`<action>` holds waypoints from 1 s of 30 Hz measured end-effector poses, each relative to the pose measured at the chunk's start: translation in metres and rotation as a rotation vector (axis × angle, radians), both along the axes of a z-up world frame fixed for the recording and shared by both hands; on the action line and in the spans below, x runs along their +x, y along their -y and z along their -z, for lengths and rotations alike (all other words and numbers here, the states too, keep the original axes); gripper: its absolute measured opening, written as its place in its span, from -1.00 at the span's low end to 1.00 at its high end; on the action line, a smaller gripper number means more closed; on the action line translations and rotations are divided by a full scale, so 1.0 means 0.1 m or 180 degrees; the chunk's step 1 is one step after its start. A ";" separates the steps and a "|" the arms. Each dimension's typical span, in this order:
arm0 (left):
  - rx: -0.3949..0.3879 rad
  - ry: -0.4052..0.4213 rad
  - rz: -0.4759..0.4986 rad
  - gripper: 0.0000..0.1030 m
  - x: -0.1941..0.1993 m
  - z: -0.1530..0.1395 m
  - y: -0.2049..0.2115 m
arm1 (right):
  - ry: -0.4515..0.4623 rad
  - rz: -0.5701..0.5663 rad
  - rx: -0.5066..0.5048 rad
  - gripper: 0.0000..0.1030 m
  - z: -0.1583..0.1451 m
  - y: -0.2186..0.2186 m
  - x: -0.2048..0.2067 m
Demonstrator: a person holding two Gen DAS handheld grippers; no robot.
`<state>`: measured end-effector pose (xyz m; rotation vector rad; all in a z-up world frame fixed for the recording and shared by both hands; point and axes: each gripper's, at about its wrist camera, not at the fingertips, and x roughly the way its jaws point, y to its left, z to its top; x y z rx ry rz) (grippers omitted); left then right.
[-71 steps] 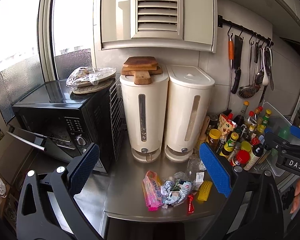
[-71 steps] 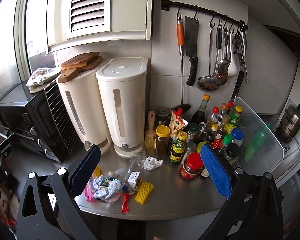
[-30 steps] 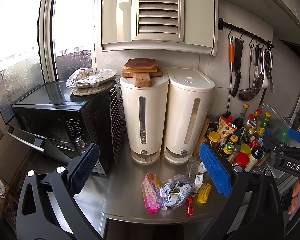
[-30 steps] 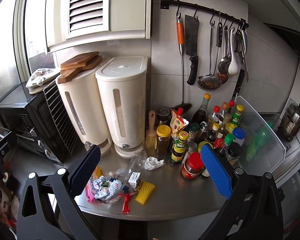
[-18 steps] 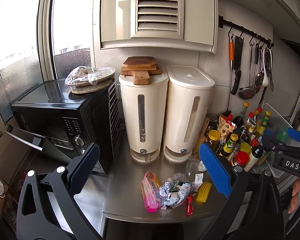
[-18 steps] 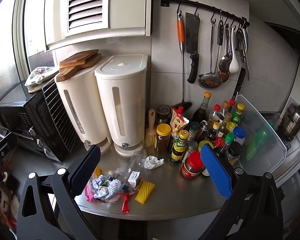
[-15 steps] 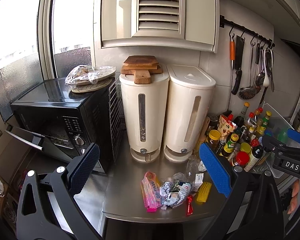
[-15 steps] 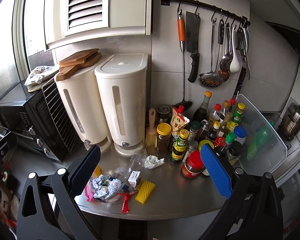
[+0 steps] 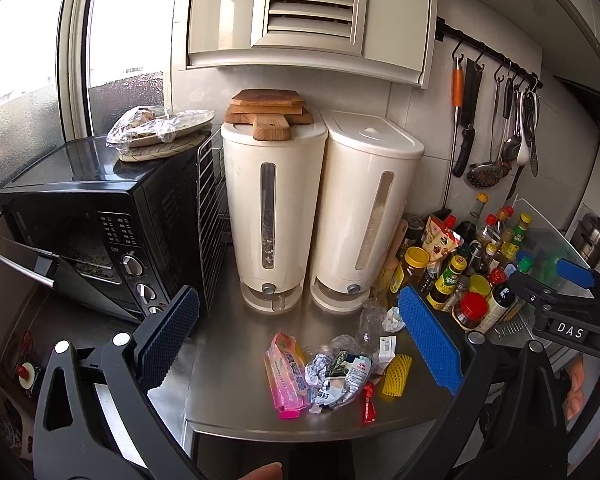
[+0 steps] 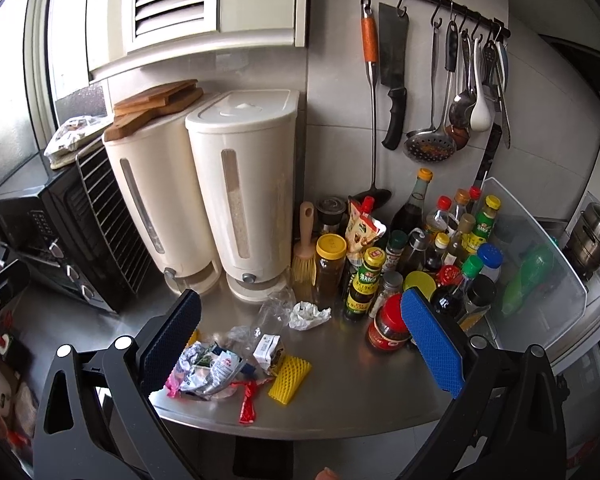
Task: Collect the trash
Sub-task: 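Grasp the yellow foam net with the right tool while the left tool grasps the seaweed snack bag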
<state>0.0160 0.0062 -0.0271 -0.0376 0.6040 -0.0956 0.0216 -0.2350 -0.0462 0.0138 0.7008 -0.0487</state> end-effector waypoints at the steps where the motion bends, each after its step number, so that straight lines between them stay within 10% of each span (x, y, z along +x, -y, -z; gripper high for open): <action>1: 0.0011 -0.0034 0.0000 0.84 0.03 0.07 -0.01 | -0.0068 -0.0003 0.0030 0.94 0.09 0.02 0.04; 15: 0.0104 -0.0907 0.0505 0.74 0.52 1.59 0.10 | -0.1173 0.0091 0.0426 0.94 1.74 0.34 0.55; 19: 0.0143 -0.1028 0.0711 0.53 0.54 1.94 0.21 | -0.1405 0.0086 0.0551 0.44 2.17 0.36 0.63; 30: 0.0302 -0.1267 0.1075 0.01 0.56 2.53 0.55 | -0.1577 0.0026 0.0680 -0.13 2.79 0.32 0.83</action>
